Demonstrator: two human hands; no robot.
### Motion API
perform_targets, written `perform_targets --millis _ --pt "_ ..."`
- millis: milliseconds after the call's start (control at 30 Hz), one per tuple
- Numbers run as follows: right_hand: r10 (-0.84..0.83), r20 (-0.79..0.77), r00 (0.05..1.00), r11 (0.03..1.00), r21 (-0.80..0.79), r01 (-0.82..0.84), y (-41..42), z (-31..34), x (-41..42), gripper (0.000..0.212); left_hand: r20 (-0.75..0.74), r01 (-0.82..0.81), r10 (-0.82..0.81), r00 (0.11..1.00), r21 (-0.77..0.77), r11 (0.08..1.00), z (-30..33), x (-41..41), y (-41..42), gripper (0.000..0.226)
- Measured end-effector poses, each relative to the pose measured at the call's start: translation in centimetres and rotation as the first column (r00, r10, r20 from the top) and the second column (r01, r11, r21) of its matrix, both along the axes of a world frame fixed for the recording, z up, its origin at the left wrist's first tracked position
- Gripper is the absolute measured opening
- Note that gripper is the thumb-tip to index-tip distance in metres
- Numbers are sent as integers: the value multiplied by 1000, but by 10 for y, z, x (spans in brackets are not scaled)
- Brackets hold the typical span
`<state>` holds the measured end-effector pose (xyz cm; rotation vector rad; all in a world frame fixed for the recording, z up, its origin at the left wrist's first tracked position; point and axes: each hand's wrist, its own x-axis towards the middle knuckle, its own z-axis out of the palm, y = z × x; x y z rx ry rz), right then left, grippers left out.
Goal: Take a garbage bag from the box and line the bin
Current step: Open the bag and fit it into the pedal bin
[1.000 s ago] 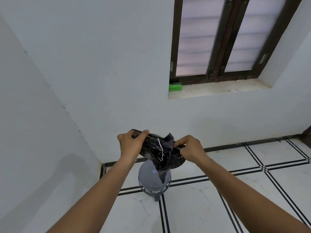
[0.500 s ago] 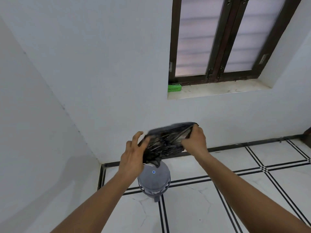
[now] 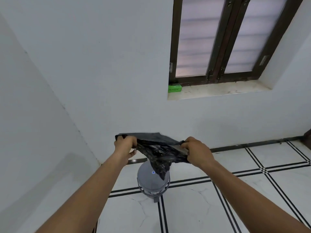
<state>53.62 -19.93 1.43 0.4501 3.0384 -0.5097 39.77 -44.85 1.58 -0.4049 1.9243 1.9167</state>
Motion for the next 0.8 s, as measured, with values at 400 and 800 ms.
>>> perform_targets --millis 400,800 --pt "-266 -426 865 962 -172 212 -14 13 -6 78 28 313 -798 602 -928 204 -18 11 -11 71" --pt "43 493 869 989 99 -106 -30 11 -5 30 510 674 -757 409 -728 -127 -15 31 -22 51"
